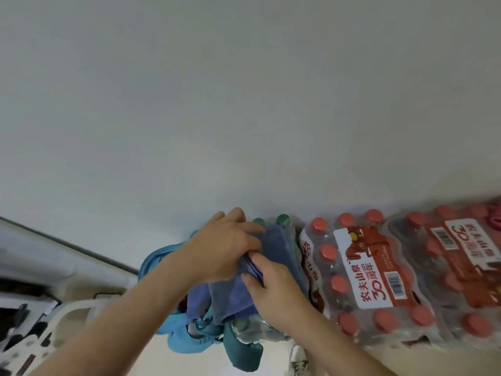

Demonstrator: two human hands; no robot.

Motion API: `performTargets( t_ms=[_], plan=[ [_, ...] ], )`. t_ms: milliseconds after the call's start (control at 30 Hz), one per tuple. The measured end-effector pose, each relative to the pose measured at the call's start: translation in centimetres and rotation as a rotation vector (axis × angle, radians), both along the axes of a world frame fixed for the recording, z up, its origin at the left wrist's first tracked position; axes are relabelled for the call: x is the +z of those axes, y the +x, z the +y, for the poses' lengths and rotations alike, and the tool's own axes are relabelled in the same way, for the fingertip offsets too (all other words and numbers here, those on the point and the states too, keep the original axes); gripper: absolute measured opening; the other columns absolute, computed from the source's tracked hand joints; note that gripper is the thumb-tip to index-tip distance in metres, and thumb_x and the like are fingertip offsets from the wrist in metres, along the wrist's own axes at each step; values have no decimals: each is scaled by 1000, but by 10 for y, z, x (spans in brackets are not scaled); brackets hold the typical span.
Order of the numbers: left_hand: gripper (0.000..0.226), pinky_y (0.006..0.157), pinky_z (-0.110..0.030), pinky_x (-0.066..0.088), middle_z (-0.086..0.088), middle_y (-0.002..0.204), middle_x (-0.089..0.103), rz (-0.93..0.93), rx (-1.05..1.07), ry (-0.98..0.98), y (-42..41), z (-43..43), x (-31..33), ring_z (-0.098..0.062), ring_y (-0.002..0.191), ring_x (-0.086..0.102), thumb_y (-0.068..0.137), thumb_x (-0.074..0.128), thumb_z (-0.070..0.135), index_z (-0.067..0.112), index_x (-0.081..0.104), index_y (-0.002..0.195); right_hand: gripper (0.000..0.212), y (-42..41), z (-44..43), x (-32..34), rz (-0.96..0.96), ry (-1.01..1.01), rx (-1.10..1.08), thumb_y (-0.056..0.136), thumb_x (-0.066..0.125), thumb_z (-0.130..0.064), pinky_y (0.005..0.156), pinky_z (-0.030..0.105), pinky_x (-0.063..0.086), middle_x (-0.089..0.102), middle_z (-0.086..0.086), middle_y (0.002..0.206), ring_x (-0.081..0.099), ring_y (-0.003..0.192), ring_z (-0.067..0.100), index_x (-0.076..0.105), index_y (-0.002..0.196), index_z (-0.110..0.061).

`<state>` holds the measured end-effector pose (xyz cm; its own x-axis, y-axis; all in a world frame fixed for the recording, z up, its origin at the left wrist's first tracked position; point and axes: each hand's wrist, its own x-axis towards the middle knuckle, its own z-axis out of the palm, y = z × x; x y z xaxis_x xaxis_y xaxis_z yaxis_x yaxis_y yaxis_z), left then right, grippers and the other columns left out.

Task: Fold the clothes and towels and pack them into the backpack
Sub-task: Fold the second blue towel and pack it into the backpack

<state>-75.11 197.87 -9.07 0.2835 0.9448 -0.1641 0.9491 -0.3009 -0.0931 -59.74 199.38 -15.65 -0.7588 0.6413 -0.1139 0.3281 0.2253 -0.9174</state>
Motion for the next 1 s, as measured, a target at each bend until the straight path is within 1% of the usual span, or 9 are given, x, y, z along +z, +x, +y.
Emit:
performTargets(
  t_ms=[100,167,200,267,400,567,700,900,1000],
  plan=[
    [20,66,-31,26,11,87,61,157,-16,-145,-1,19,9,-15,91,41,65,55,21,26,60,83,30,12,0,2,-4,98,-37,94,51,-24,60,30,44,59,-8,71,53,64,7,55,124,-27],
    [16,67,-32,24,7,82,60,244,-22,-153,0,33,11,-16,90,41,67,55,20,23,59,83,11,22,2,2,-81,175,-95,95,50,-28,52,25,32,46,-9,60,44,56,7,58,101,-27],
    [14,68,-32,23,6,82,60,276,-39,-145,2,41,11,-17,91,42,69,55,20,22,60,82,10,26,3,1,-138,240,-131,95,48,-31,52,25,31,46,-8,61,44,58,9,54,89,-25],
    [11,69,-32,21,6,86,58,297,-86,-147,10,56,3,-18,94,41,75,55,23,20,61,83,18,34,6,-2,-251,354,-199,94,46,-36,59,29,36,52,-6,70,48,69,14,51,83,-24],
    [13,74,-34,25,8,85,58,126,-49,-230,16,74,-26,-16,94,39,74,56,31,24,59,84,21,43,14,-12,-376,378,-281,93,45,-41,69,28,39,58,-4,88,49,84,15,55,90,-23],
    [21,83,-38,32,5,97,62,-90,131,-373,12,82,-47,-18,98,51,80,57,31,27,57,100,19,43,22,-23,-396,294,-314,91,50,-39,59,25,40,58,-5,78,55,69,13,49,80,-23],
    [12,78,-37,29,1,92,61,-53,95,-314,13,83,-53,-21,91,53,84,52,25,21,52,96,17,46,27,-25,-382,230,-338,87,56,-34,49,18,30,60,-3,72,54,64,13,51,77,-21],
    [11,79,-37,30,2,91,61,10,105,-285,19,83,-56,-19,90,51,86,52,26,20,59,93,20,44,25,-31,-342,255,-367,84,62,-25,57,30,45,58,-6,72,58,63,17,42,87,-26],
    [10,78,-37,29,2,88,57,-20,134,-270,19,82,-56,-19,89,50,87,49,25,18,56,89,21,43,23,-32,-342,275,-362,83,61,-23,54,25,41,55,-6,80,55,65,16,41,88,-27]
  ],
)
